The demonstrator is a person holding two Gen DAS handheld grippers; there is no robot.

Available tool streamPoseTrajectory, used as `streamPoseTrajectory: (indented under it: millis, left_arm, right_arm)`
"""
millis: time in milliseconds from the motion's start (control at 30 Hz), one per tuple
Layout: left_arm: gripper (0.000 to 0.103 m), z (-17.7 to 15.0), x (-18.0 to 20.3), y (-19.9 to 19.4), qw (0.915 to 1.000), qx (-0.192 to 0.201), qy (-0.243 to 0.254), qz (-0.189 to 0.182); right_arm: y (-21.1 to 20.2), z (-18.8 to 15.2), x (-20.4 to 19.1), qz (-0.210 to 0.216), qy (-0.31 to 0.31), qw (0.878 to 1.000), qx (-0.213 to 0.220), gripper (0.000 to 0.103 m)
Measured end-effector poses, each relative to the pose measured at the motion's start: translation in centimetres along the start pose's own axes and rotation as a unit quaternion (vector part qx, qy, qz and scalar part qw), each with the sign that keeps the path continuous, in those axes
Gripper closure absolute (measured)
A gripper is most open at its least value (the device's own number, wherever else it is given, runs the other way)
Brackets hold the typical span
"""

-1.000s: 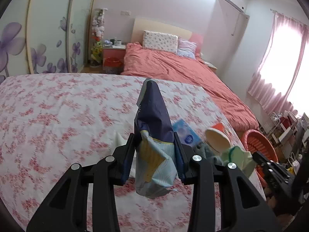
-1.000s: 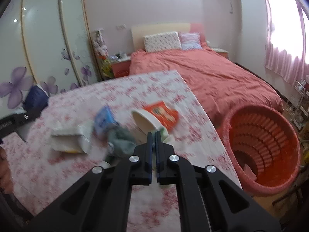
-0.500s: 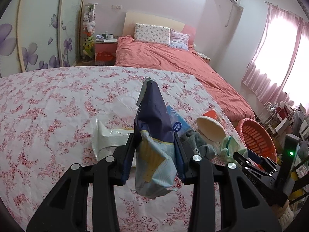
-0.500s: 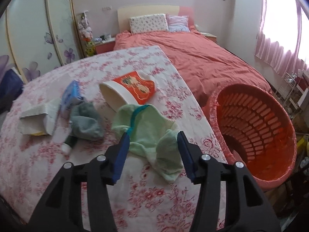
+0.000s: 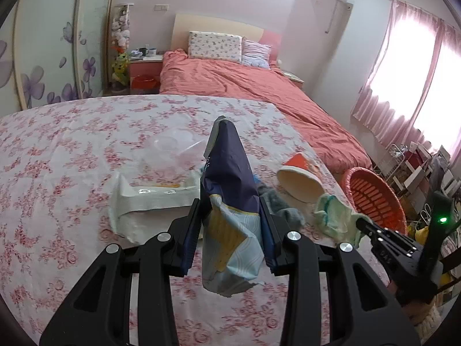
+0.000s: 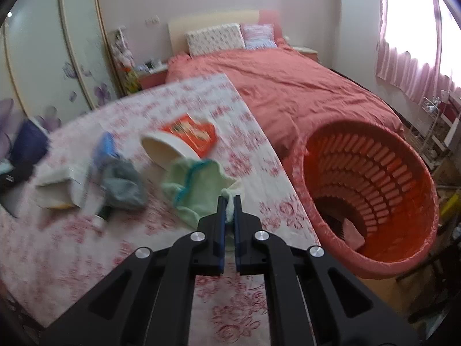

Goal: Collect trash
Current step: 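Carry the bag and green cloth over the orange basket and open both grippers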

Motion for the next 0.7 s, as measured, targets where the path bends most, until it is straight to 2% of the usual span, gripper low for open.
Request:
streamPoseTrajectory:
  millis: [333, 567, 700]
  left_arm:
    - [0.065, 0.5, 4.0, -1.4, 0.9991, 0.011, 0.014, -0.039]
    - [0.065, 1.1, 7.8, -2.6, 0.9964, 0.025, 0.030, -0.076]
    - [0.065, 1.7, 10.4, -3.2, 0.9938, 0.034, 0.044, -0.096]
  right_arm:
    - [-5.6, 3.9, -2.9, 0.040, -0.010, 0.995, 0.086, 0.097]
    - [-10.1, 6.2, -2.8, 0.026, -0.010, 0.988, 0.152, 0.097]
    - [-12.6, 7.3, -1.5, 0.007, -0.008, 0.983, 0.185, 0.097]
Point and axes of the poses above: each gripper's, at about its wrist camera, not at the fingertips, and y roughly the way its jaws point, x to its right, z to its top, the point moved 8 cm from there along y, roughly the way its jaws point, and after that the axes turned 14 degrees about z, right-handed, at the moved point
